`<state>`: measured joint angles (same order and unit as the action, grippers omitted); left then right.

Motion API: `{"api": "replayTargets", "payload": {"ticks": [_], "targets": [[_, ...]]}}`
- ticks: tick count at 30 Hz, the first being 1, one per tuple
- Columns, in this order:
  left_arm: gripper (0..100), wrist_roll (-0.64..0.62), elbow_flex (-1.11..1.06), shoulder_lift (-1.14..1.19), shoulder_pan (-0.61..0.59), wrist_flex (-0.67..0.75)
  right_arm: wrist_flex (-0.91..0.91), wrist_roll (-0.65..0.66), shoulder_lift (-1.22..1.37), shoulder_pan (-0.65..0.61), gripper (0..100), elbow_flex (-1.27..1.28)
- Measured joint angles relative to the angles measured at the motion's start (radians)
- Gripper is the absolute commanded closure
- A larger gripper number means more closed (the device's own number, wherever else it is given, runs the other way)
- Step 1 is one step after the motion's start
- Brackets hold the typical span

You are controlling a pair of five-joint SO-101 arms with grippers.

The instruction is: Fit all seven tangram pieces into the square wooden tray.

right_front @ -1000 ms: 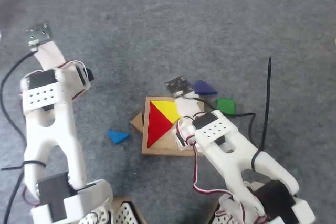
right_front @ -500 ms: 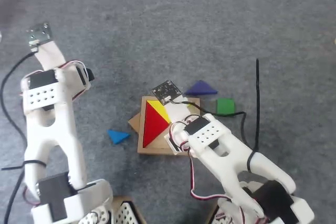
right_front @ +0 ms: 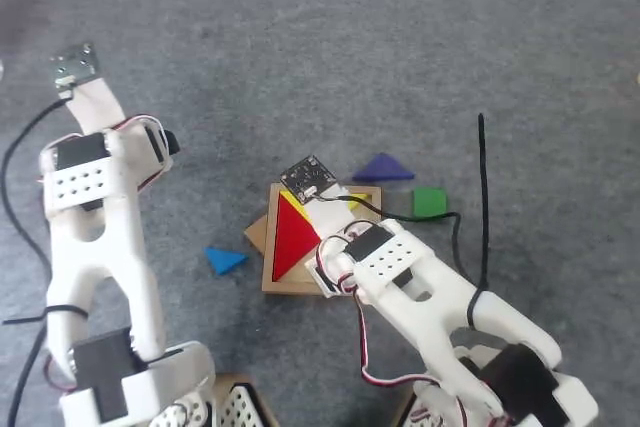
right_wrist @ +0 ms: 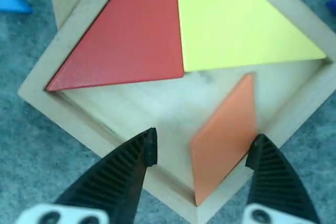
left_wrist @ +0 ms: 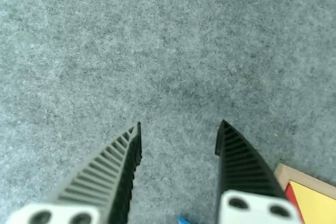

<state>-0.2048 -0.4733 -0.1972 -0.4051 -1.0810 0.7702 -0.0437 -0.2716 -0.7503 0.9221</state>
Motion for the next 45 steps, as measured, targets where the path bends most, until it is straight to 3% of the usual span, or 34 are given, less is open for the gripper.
{"api": "replayTargets", "payload": {"ticks": [10,31,39,45], "targets": [[77,0.0,0.0,0.0,0.0,0.0,0.0,0.017,0.028,-0.112,71.8,-0.009],[77,0.0,0.0,0.0,0.0,0.0,-0.002,0.0,0.068,-0.037,71.6,-0.064],[77,0.0,0.0,0.0,0.0,0.0,-0.008,0.029,0.083,-0.129,71.7,-0.066],[77,0.0,0.0,0.0,0.0,0.008,-0.006,0.034,-0.023,-0.129,71.7,-0.014]]}}
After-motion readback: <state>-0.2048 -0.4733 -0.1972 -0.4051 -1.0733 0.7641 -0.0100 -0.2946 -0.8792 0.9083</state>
